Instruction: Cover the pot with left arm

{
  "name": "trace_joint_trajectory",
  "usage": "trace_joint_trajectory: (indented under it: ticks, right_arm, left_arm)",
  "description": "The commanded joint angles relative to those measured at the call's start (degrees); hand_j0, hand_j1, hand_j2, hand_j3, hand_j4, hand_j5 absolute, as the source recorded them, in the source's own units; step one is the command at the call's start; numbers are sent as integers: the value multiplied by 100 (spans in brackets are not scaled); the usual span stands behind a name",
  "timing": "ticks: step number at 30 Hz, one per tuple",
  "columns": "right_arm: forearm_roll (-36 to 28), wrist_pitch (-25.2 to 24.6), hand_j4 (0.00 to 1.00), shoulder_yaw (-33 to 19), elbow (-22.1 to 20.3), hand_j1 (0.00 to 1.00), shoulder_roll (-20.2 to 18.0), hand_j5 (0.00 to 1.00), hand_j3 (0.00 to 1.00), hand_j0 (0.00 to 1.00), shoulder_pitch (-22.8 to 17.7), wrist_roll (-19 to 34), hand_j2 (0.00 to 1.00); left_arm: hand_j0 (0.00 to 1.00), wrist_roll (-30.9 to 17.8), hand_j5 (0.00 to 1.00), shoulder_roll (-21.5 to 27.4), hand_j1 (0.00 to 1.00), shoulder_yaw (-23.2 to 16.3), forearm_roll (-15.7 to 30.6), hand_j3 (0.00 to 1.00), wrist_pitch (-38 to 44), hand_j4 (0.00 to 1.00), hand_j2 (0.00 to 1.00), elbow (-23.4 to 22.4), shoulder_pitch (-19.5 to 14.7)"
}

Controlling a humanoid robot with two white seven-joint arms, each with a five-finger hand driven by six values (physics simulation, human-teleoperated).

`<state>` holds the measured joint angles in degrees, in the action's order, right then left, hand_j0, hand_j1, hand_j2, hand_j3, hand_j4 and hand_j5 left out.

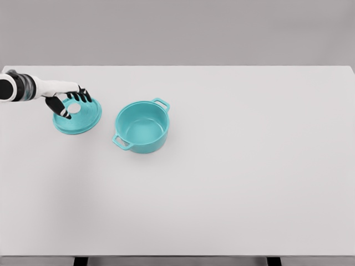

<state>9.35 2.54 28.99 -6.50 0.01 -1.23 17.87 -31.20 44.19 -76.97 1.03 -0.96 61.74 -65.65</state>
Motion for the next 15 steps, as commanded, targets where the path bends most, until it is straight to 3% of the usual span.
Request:
trace_joint_trajectory:
  ticks: [1,15]
  right_arm:
    - [-3,1,100,1,0,100,-1,100,100,100,0,6,100]
    - [-3,1,100,1,0,100,-1,100,100,100,0,6,100]
  left_arm:
    - [78,35,78,-24,78,7,-7,78,-1,78,78,-30,0]
    - [78,35,78,-77,78,7,-33,78,-1,78,78,-92,88]
